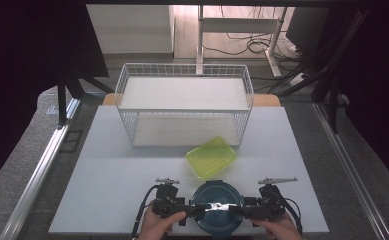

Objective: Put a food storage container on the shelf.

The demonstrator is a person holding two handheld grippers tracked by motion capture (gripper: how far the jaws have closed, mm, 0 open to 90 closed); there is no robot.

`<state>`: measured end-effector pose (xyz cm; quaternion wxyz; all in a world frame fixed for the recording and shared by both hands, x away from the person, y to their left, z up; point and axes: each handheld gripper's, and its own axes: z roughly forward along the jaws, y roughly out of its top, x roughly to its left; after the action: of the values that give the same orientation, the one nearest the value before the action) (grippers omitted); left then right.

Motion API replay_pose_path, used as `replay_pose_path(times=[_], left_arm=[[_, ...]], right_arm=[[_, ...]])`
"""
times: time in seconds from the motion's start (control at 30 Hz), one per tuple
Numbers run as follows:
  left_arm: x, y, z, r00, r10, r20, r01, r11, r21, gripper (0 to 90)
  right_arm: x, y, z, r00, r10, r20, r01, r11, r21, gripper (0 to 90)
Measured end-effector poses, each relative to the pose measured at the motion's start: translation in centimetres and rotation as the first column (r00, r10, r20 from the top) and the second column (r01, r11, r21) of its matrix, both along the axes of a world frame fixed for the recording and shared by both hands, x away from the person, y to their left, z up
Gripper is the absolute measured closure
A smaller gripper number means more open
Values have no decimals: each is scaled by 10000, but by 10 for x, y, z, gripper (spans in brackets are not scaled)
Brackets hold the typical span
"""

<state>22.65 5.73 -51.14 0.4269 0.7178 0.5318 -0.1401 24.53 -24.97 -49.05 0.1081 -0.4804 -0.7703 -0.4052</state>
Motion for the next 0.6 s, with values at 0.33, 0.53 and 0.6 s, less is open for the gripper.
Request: replay_pose_path(times=[0.33, 0.53, 0.6], left_arm=[[0, -7, -10, 9981, -306, -532, 266, 9968, -747, 96], [-2, -9, -10, 9976, -439, -543, 382, 9939, -1033, 173], [-3, -7, -8, 9988, -200, -454, 152, 9944, -1045, 214]], right_arm=[[0, 7, -10, 9962, 178, -850, -154, 9995, 293, 137], [3, 3, -11, 9904, -17, -1379, 88, 9987, 511, 199], [3, 1, -11, 9889, -31, -1485, 119, 9982, 587, 212]])
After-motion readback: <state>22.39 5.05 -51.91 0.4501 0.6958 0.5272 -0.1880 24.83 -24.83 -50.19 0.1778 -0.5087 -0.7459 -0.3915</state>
